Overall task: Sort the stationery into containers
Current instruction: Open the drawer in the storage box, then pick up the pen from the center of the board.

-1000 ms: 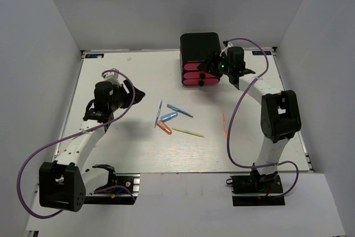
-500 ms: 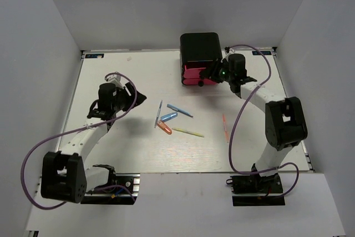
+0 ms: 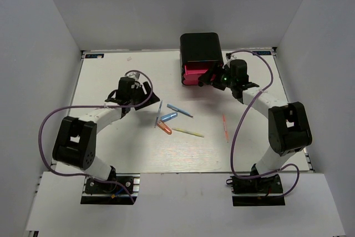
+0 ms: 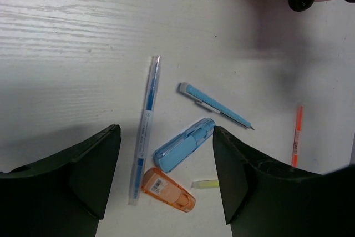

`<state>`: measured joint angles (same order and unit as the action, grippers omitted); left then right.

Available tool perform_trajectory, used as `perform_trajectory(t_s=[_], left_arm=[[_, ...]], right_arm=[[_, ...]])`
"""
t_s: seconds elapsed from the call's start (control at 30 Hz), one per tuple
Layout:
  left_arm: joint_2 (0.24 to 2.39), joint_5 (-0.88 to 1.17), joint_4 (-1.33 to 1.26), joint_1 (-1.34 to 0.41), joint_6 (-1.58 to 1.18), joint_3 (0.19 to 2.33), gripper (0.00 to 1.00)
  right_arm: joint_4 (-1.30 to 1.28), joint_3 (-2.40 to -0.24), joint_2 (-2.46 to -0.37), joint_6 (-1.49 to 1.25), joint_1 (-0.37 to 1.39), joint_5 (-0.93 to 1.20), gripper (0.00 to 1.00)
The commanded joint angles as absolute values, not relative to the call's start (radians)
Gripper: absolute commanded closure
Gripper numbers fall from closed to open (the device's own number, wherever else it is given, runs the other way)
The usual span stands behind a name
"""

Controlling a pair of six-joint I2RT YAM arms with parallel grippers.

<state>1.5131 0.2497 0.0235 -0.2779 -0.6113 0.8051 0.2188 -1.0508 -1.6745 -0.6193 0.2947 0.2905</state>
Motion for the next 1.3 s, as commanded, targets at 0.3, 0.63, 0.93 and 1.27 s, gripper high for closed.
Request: perform_trajectory(t_s=[0.3, 0.63, 0.93, 1.27], left_arm=[[1.698, 0.046, 0.19, -0.4, -0.523, 1.002, 0.31], [1.845, -0.153, 0.331, -0.506, -0.505, 1.132, 0.48], [1.894, -0.258, 0.436, -0.569, -0.494, 1.137, 0.73], [1.731, -0.301, 0.436, -0.569, -0.48, 1.141, 1.0]], right_arm=[[0.183, -0.988, -1.603, -0.56, 0.291, 0.296, 0.2], [0.164, -0.89, -1.499, -0.5, 0.276, 0.27, 0.2], [0.166, -0.821, -1.404, -0.416, 0.25, 0.261, 0.23], [0.112, -0.789, -1.358, -0.157, 0.23, 0.37, 0.51]])
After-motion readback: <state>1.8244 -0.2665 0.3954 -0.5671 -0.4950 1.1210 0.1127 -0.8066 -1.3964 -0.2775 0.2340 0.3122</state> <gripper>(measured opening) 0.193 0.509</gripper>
